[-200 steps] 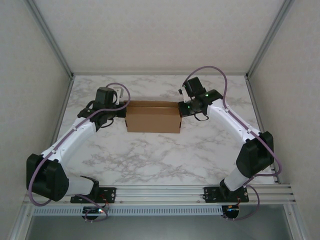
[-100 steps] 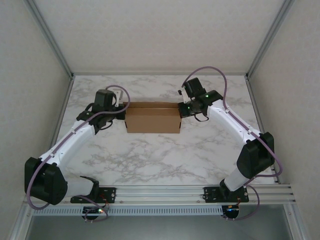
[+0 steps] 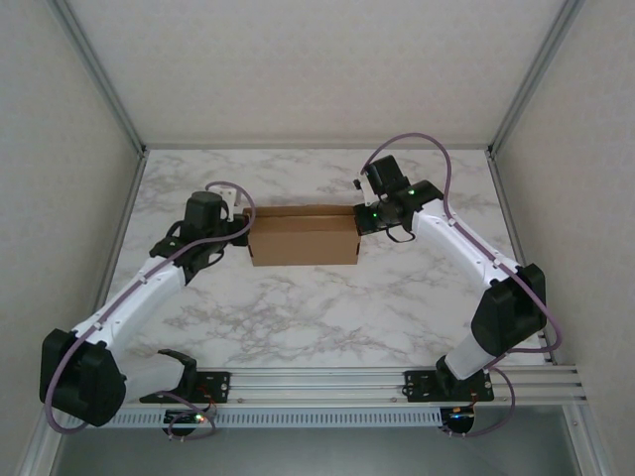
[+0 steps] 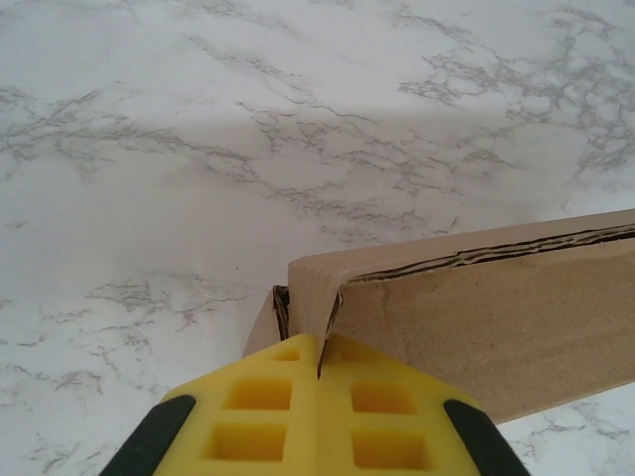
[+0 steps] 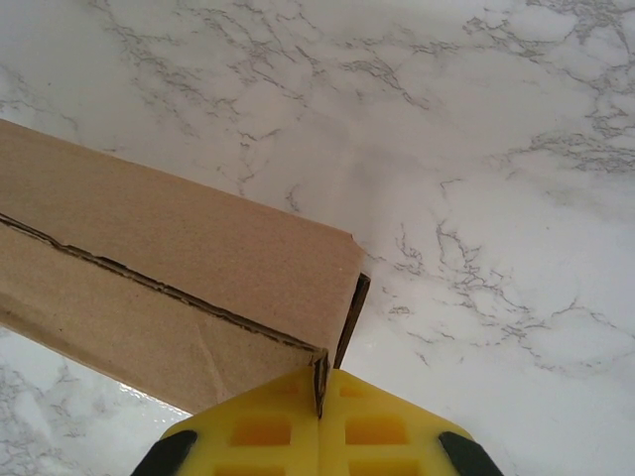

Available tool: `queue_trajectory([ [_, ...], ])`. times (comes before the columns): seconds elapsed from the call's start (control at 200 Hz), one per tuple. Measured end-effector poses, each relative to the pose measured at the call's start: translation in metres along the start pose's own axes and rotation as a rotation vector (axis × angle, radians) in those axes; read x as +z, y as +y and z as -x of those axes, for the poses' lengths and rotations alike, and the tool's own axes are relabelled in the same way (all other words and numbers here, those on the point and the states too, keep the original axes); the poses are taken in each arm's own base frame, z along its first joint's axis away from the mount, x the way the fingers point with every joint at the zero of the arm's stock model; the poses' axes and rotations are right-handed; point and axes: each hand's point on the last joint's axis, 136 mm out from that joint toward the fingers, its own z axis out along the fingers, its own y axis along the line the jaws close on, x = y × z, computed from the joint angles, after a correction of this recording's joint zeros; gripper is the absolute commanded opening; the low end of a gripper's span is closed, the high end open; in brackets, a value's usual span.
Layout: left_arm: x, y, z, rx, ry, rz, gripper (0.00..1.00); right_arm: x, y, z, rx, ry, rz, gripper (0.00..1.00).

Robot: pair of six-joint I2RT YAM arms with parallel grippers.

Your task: Fold the paper box

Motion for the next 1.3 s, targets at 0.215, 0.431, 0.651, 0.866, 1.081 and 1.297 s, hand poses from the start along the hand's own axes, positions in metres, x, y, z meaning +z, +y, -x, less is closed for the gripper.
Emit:
queue_trajectory([
  [0.215,-0.003,0.000,-0.009,-0.030,-0.053,-0.003,0.00,0.001,0.001,-0.001,-0.002,-0.014,0.002,0.00],
  [0.431,-0.003,-0.001,-0.012,-0.020,-0.082,0.031,0.00,0.001,0.001,-0.002,-0.003,-0.028,0.000,0.00],
  [0.651,-0.005,-0.002,-0.019,-0.001,-0.085,0.047,0.00,-0.003,0.000,-0.009,-0.002,-0.068,-0.002,0.00],
  [0.866,-0.005,-0.008,-0.025,0.033,-0.089,0.062,0.00,-0.006,-0.001,-0.019,0.027,-0.129,0.015,0.05],
  [1.081,0.000,-0.007,-0.023,0.039,-0.094,0.092,0.00,-0.011,0.002,-0.025,0.044,-0.150,0.042,0.34],
  [1.297,0.000,-0.005,-0.022,0.043,-0.098,0.103,0.00,-0.039,0.008,-0.020,0.052,-0.223,0.087,0.46],
])
